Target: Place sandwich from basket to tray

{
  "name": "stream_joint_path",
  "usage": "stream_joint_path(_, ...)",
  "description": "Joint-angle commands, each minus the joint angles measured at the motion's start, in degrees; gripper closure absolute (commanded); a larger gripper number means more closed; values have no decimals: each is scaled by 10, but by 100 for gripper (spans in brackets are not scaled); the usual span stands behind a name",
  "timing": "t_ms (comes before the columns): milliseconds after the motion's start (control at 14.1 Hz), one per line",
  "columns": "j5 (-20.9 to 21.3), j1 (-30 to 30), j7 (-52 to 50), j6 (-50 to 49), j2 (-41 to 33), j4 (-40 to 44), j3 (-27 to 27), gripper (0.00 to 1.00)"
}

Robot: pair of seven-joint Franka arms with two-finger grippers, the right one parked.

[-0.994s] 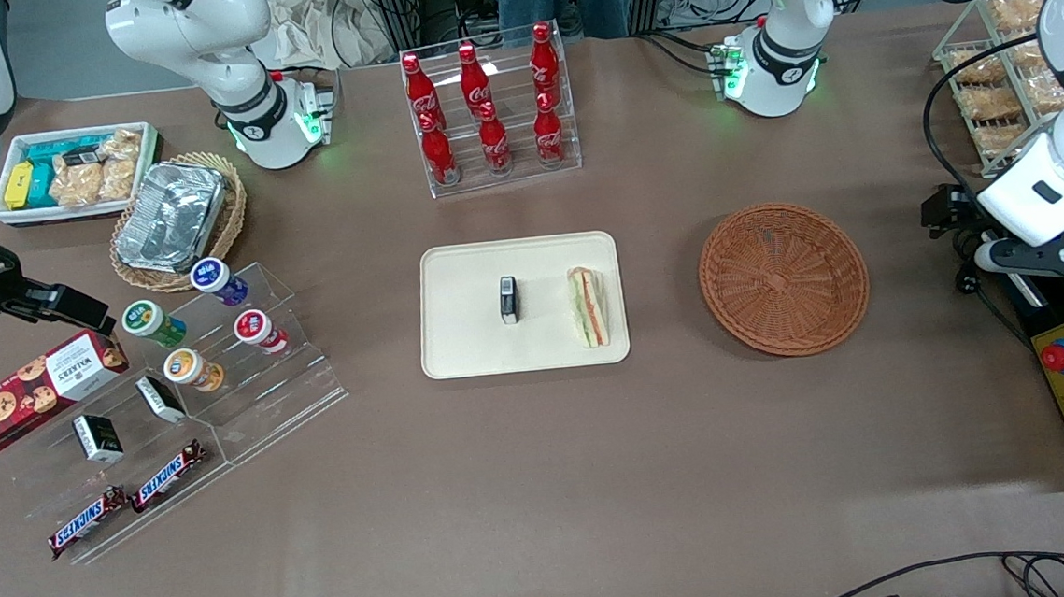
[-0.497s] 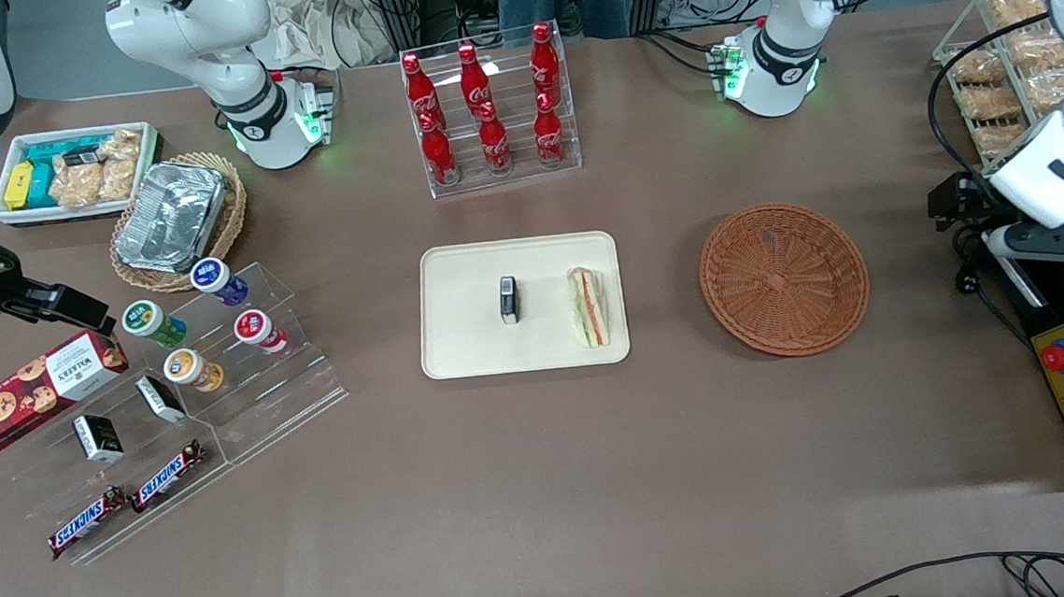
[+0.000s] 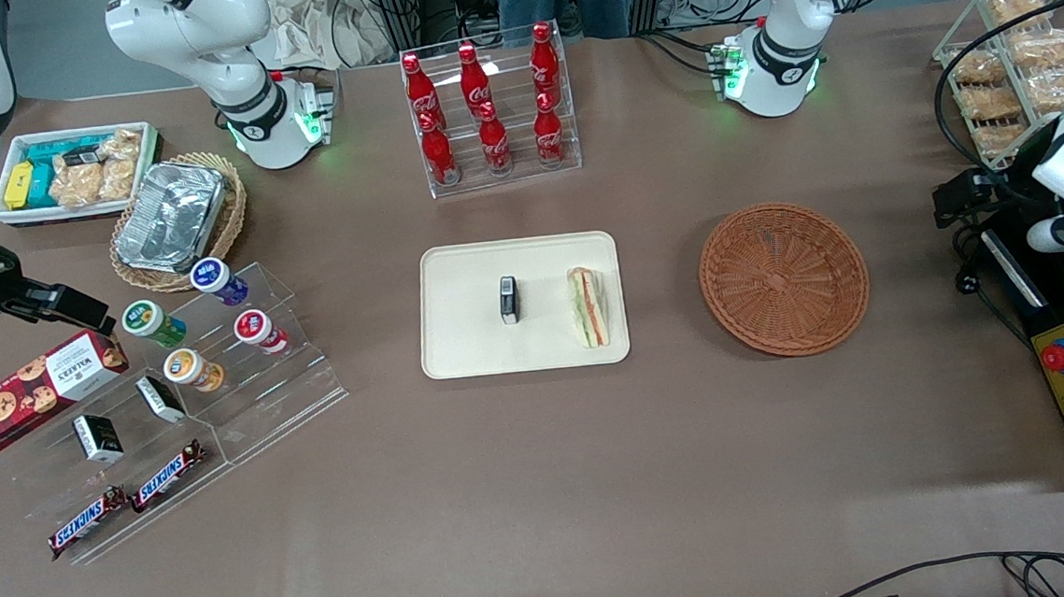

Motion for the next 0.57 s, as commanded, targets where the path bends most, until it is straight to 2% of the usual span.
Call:
stream_joint_path(0,-7,-9,-22,22,2,4,7,0)
stream_joint_path(284,-8,-9,-19,95,23,3,6,0)
stream_joint_path(497,-7,-10,-17,102,26,3,6,0)
